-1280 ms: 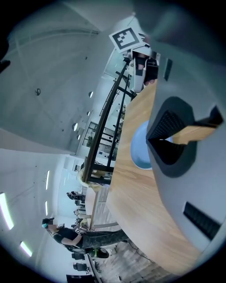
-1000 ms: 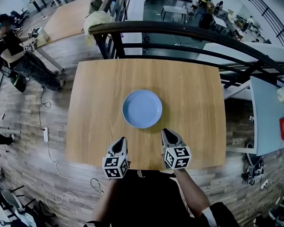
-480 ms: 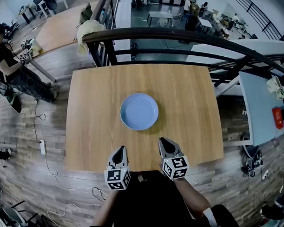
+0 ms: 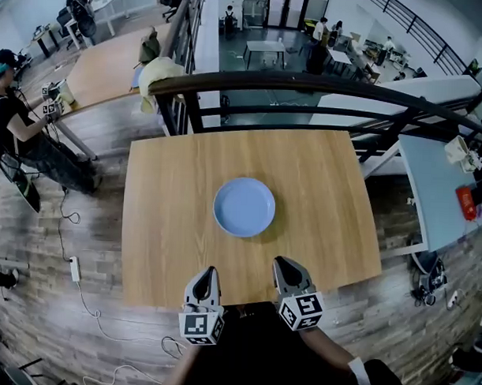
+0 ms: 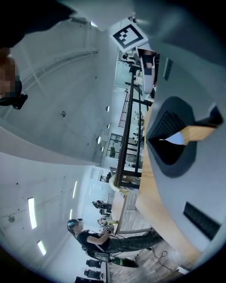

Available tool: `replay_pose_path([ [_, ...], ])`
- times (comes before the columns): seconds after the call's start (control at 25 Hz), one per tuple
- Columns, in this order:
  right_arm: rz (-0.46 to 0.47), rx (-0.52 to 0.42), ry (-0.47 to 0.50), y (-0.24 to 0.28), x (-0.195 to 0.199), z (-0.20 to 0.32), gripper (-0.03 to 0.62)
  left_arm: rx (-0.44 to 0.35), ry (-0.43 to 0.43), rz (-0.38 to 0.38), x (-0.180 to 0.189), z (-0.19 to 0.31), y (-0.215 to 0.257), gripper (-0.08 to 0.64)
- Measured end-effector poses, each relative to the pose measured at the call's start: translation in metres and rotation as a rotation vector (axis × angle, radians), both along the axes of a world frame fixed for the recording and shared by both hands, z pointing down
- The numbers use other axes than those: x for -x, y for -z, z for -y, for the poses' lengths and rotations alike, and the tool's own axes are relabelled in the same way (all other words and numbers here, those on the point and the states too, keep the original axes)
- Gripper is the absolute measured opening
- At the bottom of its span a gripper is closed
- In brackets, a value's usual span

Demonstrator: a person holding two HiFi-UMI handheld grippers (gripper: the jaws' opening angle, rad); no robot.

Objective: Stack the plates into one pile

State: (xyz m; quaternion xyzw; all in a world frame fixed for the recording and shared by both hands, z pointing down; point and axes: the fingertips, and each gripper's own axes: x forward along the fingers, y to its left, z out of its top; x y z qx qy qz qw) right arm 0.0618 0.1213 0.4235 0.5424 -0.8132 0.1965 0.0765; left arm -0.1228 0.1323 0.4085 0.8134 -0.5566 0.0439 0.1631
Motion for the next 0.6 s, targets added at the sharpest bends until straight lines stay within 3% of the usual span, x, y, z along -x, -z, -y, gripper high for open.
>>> replay_pose_path([
  [0.32,0.011,-0.085,0.027,0.016,0.015,0.000,0.044,-0.043,-0.020,-0.017,0.001,0.010,0.016,0.023],
  [0.6,0.023,-0.127,-0.011,0.029,0.011,0.008,0.044,-0.082,-0.030,-0.011,-0.002,0.021,0.028,0.023],
])
